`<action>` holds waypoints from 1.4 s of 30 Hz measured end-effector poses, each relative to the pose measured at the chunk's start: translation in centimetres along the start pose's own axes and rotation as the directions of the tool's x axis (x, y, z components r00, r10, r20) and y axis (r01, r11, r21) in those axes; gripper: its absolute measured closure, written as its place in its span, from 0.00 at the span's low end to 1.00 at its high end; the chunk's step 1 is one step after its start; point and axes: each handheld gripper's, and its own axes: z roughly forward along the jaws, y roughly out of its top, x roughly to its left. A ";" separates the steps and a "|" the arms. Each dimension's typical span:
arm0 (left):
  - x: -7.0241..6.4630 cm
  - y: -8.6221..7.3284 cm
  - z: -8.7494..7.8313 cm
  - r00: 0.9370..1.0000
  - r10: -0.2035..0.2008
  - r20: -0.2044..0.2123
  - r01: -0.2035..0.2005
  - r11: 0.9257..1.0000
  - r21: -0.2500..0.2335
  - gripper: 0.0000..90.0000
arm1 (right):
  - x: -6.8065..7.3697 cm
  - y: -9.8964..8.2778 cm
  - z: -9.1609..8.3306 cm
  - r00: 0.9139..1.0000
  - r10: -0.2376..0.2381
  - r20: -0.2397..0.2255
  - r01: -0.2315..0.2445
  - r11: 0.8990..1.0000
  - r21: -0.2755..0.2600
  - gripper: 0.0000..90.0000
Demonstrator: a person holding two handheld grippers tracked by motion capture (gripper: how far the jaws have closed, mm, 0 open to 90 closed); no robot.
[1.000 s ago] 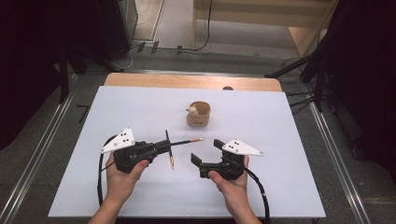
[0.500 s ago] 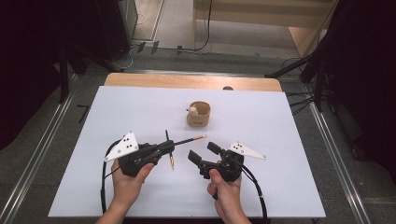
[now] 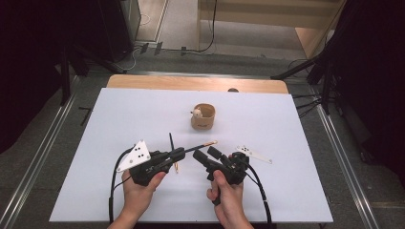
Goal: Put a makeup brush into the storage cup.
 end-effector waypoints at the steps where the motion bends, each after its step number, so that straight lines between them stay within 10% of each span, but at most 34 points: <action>1: -0.1 0.0 0.1 1.000 0.001 0.001 -0.001 1.000 -0.001 0.95 | 0.0 0.0 0.0 1.000 0.016 0.000 -0.016 1.000 0.000 0.18; 14: -1.2 -0.5 0.8 1.000 0.028 0.008 -0.028 1.000 -0.005 0.95 | -1.2 0.0 0.0 0.986 0.168 -0.005 -0.168 0.986 -0.022 0.44; 18: -1.3 -0.7 0.9 0.999 0.037 0.009 -0.037 0.999 0.003 0.95 | -2.0 -0.2 0.0 0.975 0.223 -0.027 -0.223 0.974 -0.023 0.65; 20: -1.4 -0.8 1.2 0.999 0.047 -0.004 -0.047 0.998 0.038 0.94 | -2.5 -0.1 -0.1 0.966 0.233 -0.111 -0.236 0.971 -0.021 0.87; 27: -1.0 -0.9 1.0 0.998 -0.004 -0.055 0.009 0.997 0.075 0.04 | -2.0 0.6 -1.1 1.000 0.006 -0.022 -0.008 0.996 -0.092 0.94; 33: 0.1 -1.1 -0.1 0.998 -0.028 -0.049 0.031 0.997 0.072 0.00 | -1.2 0.9 -1.3 0.988 -0.145 0.049 0.149 0.985 -0.092 0.94; 42: 1.3 -1.4 -1.8 0.995 -0.018 -0.094 0.026 0.997 0.079 0.00 | 0.3 1.3 -1.7 0.940 -0.319 0.117 0.330 0.940 -0.083 0.94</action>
